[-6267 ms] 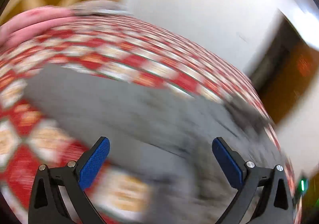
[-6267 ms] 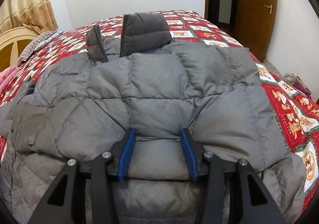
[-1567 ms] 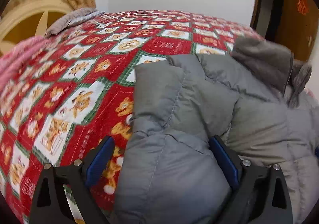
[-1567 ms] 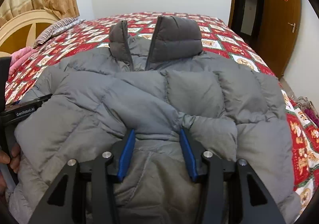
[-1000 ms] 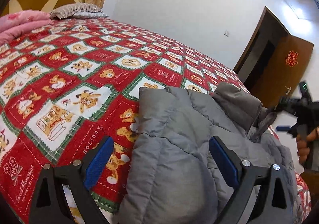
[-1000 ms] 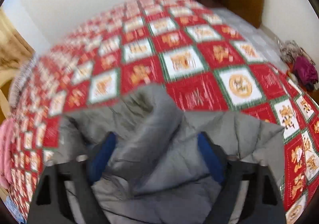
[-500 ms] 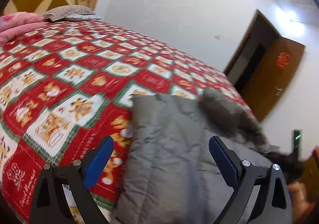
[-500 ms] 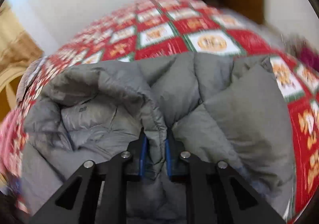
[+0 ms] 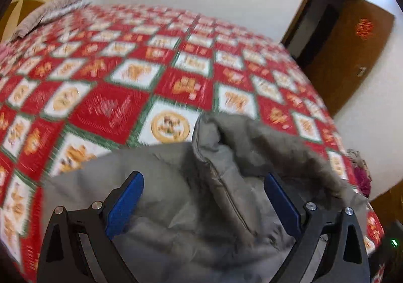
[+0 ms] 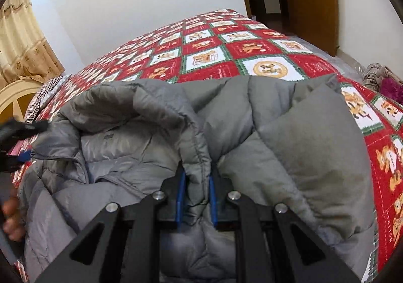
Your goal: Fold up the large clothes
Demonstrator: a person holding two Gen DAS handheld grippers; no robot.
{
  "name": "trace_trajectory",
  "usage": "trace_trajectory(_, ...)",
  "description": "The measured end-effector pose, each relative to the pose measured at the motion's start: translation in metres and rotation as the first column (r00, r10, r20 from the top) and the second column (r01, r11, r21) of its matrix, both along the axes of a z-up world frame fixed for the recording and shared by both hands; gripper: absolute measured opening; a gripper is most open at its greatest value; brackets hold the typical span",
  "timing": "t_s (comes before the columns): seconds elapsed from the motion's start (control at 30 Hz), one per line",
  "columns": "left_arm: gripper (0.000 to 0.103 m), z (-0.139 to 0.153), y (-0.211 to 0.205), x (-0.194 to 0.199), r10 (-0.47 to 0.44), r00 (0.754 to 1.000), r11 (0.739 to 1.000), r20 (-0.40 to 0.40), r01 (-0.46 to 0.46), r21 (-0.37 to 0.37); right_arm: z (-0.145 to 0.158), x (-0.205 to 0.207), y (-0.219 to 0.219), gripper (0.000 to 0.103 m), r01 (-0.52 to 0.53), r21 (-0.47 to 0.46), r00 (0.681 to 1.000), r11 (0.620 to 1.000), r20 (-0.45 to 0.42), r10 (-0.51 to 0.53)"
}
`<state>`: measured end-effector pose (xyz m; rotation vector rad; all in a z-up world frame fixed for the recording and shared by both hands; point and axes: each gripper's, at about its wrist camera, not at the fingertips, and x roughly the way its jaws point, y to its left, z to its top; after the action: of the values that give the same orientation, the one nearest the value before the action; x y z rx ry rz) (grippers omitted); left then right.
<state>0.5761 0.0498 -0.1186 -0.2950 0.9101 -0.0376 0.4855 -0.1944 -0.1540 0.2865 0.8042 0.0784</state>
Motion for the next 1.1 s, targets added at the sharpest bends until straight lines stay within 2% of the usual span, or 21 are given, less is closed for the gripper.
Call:
trace_trajectory(0.07,0.057,-0.009,0.001,-0.001,0.014,1.0,1.0,-0.014,-0.014,-0.003,0.0,0.0,-0.001,0.016,0.0,0.007,1.0,1.0,0.001,0.0)
trace_trajectory(0.1,0.028,-0.012,0.001,-0.002,0.002,1.0,1.0,-0.027,-0.003,-0.01,0.0,0.0,-0.002,0.016,-0.001,0.011,1.0,1.0,0.002,0.001)
trace_trajectory(0.13,0.016,-0.012,0.002,-0.003,-0.012,0.999,1.0,-0.035,0.011,-0.021,-0.001,0.0,-0.002,0.016,-0.001,0.014,1.0,1.0,0.002,0.001)
trace_trajectory(0.17,0.014,-0.011,0.002,-0.007,-0.022,0.999,1.0,-0.028,0.022,-0.017,-0.001,0.001,-0.003,0.016,-0.002,0.017,1.0,1.0,0.002,0.002)
trace_trajectory(0.23,0.01,-0.003,0.0,-0.02,-0.027,0.999,0.998,0.022,0.026,0.048,-0.001,0.001,-0.004,0.016,-0.002,0.021,1.0,1.0,0.002,0.002)
trace_trajectory(0.3,0.01,0.001,0.002,-0.033,-0.02,0.998,0.998,0.065,0.016,0.068,-0.001,0.0,-0.004,0.016,-0.002,0.023,1.0,1.0,0.003,0.002)
trace_trajectory(0.37,0.01,-0.009,0.01,-0.043,0.01,0.996,0.998,0.084,-0.015,0.056,-0.001,0.0,-0.004,0.016,-0.001,0.026,1.0,1.0,0.003,0.001)
trace_trajectory(0.43,0.011,-0.038,0.023,-0.043,0.053,0.996,0.998,0.071,-0.051,-0.026,-0.001,0.001,-0.004,0.016,-0.002,0.029,1.0,1.0,0.003,0.002)
trace_trajectory(0.5,0.011,-0.041,0.032,-0.04,0.076,0.994,0.994,0.075,-0.07,-0.083,-0.001,0.001,-0.003,0.016,-0.001,0.026,1.0,1.0,0.003,0.001)
trace_trajectory(0.63,0.011,-0.039,0.033,-0.042,0.076,0.993,0.995,0.09,-0.069,-0.076,0.002,0.0,-0.006,0.02,-0.01,0.051,1.0,0.999,-0.008,0.011)
trace_trajectory(0.7,0.011,-0.039,0.036,-0.043,0.079,0.992,0.992,0.096,-0.069,-0.103,0.014,-0.01,-0.014,0.025,-0.002,0.059,1.0,0.998,-0.013,0.003)
trace_trajectory(0.73,0.011,-0.04,0.039,-0.045,0.081,0.992,0.99,0.099,-0.069,-0.119,0.023,-0.018,-0.018,0.026,0.023,0.05,1.0,0.998,0.012,-0.023)
trace_trajectory(0.77,0.011,-0.039,0.04,-0.046,0.084,0.991,0.99,0.102,-0.071,-0.122,0.035,-0.026,-0.022,0.032,0.056,0.037,0.997,0.998,0.049,-0.058)
trace_trajectory(0.83,0.011,-0.039,0.033,-0.045,0.087,0.99,0.992,0.108,-0.076,-0.102,0.066,-0.032,-0.028,0.032,0.13,0.021,0.983,0.991,0.128,-0.132)
trace_trajectory(0.93,0.011,-0.038,0.027,-0.044,0.089,0.989,0.995,0.119,-0.082,-0.06,0.099,0.005,-0.015,0.033,0.112,0.023,0.986,0.993,0.121,-0.114)
trace_trajectory(0.97,0.011,-0.039,0.028,-0.044,0.089,0.989,0.995,0.12,-0.082,-0.061,0.103,0.02,-0.009,0.037,0.107,0.019,0.989,0.994,0.101,-0.108)
trace_trajectory(1.0,0.011,-0.039,0.029,-0.044,0.09,0.989,0.995,0.121,-0.082,-0.065,0.102,0.044,0.0,0.038,0.114,0.035,0.992,0.993,0.058,-0.116)
trace_trajectory(1.1,0.011,-0.04,0.031,-0.044,0.09,0.988,0.993,0.123,-0.08,-0.082,0.081,0.079,0.017,0.038,0.1,0.071,0.994,0.992,-0.045,-0.097)
